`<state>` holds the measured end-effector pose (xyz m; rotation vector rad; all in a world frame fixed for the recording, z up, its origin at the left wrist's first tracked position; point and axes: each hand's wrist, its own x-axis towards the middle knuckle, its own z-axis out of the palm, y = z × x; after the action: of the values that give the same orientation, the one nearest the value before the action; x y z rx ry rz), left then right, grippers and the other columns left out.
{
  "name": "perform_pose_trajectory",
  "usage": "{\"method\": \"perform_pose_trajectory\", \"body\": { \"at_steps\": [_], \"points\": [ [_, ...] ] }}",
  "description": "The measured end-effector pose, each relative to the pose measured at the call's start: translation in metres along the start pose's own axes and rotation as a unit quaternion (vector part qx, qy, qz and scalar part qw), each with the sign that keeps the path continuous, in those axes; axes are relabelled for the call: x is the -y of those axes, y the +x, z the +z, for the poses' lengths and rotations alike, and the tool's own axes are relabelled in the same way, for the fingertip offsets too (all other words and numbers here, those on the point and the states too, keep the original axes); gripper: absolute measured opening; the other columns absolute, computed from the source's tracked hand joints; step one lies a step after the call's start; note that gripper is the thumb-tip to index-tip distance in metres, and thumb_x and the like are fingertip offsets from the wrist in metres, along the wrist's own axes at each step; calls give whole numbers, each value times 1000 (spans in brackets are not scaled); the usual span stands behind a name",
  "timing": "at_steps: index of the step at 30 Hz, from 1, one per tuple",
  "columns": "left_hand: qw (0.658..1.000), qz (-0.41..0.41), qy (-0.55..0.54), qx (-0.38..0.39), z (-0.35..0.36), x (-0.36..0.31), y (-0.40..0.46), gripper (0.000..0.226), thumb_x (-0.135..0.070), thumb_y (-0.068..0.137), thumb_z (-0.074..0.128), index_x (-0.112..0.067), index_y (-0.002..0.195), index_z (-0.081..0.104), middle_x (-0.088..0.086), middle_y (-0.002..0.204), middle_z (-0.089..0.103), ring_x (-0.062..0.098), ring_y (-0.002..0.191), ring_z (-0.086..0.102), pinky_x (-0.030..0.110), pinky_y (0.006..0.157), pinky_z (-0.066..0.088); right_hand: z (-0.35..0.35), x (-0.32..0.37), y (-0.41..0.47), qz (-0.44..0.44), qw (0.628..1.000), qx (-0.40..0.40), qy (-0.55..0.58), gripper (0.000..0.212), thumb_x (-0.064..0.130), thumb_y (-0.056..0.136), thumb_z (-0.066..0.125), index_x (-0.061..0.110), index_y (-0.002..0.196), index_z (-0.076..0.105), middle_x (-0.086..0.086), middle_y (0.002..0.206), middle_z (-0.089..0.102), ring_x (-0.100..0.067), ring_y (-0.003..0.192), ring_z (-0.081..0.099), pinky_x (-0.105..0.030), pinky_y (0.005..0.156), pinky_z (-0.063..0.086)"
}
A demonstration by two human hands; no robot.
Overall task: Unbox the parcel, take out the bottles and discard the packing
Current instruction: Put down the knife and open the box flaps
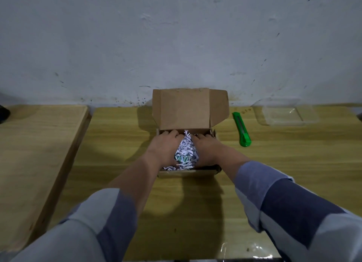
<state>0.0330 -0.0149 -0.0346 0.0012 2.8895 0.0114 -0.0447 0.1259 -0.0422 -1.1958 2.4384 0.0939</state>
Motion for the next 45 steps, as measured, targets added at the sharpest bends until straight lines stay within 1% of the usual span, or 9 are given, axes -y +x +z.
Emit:
{"method": "perform_pose_trajectory", "body": {
  "at_steps": [9,13,17,21,27,34,38,41,45],
  "points": [
    [999,15,-31,-35,4,1,0,78,-44,71,76,-17,134,39,2,132,52,22,122,46,33,97,43,-11,2,0,25,995,50,77,105,52,64,78,12,144,24,-14,145,36,-35,131,35,-41,112,30],
    [999,11,-28,11,2,1,3,89,-44,69,78,-13,137,32,6,130,53,24,122,44,34,92,42,4,8,2,31,998,9,48,96,51,69,73,8,140,25,-17,138,40,-37,123,40,-42,109,33],
    [996,31,-56,69,1,11,7,102,-42,60,86,-13,140,28,8,134,50,26,122,48,35,97,42,9,8,1,46,996,-23,67,81,31,75,70,7,139,27,-17,136,41,-36,121,42,-40,106,35],
    [998,20,-48,25,6,7,7,94,-36,66,83,-13,140,31,7,134,50,27,121,49,34,98,41,9,9,-3,49,991,-57,111,66,26,74,71,9,128,37,-17,124,51,-34,113,51,-38,96,42],
    [995,16,-87,-38,-13,12,4,88,-33,64,84,-18,138,39,4,135,52,25,122,50,38,99,45,-20,10,-14,14,982,-85,170,86,36,64,80,8,133,37,-16,123,56,-34,111,56,-36,92,47],
    [988,39,-83,-127,-82,4,3,75,-40,67,79,-22,132,46,4,124,58,26,114,53,34,85,45,-81,-4,-44,-1,974,-160,163,81,31,68,78,11,135,36,-13,121,56,-30,110,55,-31,85,43],
    [983,61,-80,-157,-106,-22,19,77,-37,65,79,-23,133,46,5,123,60,29,113,55,37,84,49,-98,-32,-67,16,971,-182,153,82,31,64,80,10,132,39,-14,120,57,-32,108,56,-33,85,45],
    [979,85,-102,-157,-107,-58,33,87,-41,63,80,-22,138,41,7,128,56,29,118,51,39,91,47,-96,-61,-95,46,971,-180,153,81,27,64,80,11,131,39,-13,119,58,-31,109,56,-30,83,42],
    [974,106,-147,-134,-87,-121,46,83,-36,63,81,-20,135,44,6,128,56,29,118,52,40,93,47,-70,-104,-136,76,972,-159,158,79,24,62,81,10,129,41,-13,118,59,-31,107,57,-28,80,41]
  ]
}}
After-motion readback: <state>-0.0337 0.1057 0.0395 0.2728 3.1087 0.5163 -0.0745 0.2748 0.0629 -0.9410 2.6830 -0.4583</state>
